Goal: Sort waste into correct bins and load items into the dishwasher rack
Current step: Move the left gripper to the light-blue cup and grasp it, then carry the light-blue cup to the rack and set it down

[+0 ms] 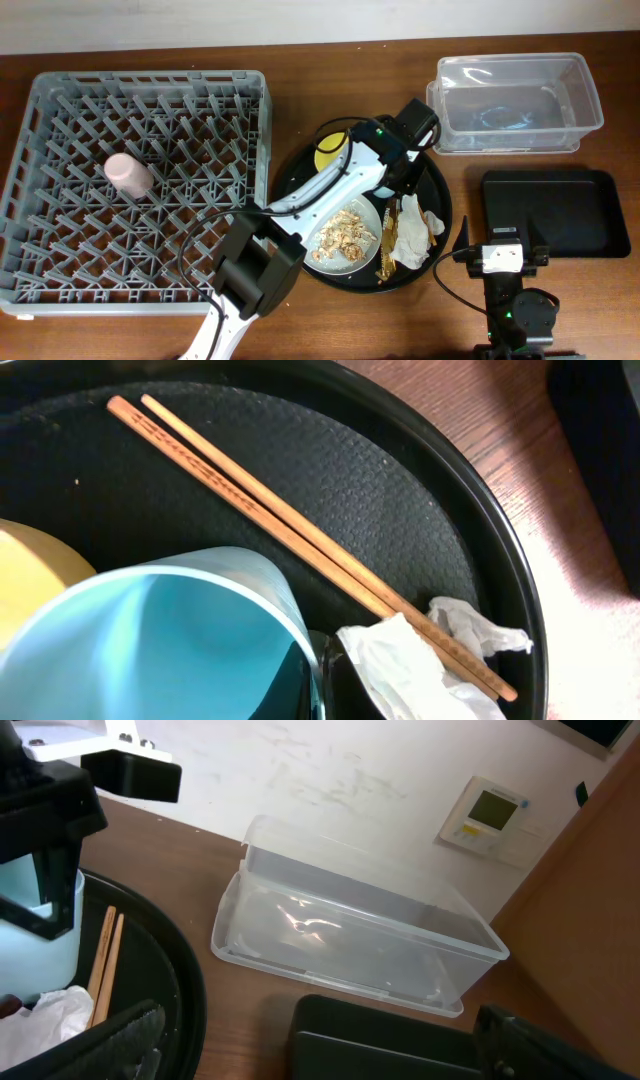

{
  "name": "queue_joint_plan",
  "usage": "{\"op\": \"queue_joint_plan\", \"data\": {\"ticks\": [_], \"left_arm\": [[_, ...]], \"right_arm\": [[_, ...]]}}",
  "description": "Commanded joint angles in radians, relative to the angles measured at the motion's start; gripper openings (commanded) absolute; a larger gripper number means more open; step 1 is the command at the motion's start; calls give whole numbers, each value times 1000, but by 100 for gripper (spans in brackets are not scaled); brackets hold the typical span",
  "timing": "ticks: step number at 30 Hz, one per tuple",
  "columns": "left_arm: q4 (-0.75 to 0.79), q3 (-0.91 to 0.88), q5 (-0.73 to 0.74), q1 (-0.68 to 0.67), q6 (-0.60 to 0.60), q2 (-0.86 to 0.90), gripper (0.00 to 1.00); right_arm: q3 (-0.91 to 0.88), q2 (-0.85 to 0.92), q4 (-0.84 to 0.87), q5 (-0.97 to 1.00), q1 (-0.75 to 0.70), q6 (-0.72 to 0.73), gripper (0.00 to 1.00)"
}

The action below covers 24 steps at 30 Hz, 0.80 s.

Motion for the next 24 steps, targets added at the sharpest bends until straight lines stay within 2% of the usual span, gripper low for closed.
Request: {"op": "queue_joint_plan", "data": {"ticks": [1, 7, 11, 17, 21, 24], "left_arm": [[-1, 45, 27, -7, -3, -11, 1], [-60, 212, 27, 15, -3, -114, 1], [-100, 245, 22, 106, -91, -224, 1], [-357, 245, 9, 459, -344, -409, 1], [-583, 238, 120, 739, -378, -418, 1], [-654, 222, 150, 867, -378, -418, 1]], "right_arm": [[-5, -6, -7, 15, 7, 1, 99], [-5, -6, -7, 15, 7, 1, 99], [-5, -6, -7, 15, 7, 1, 99], [-5, -6, -7, 15, 7, 1, 99], [-5, -6, -7, 15, 7, 1, 99], [-5, -6, -7, 15, 7, 1, 99]]}}
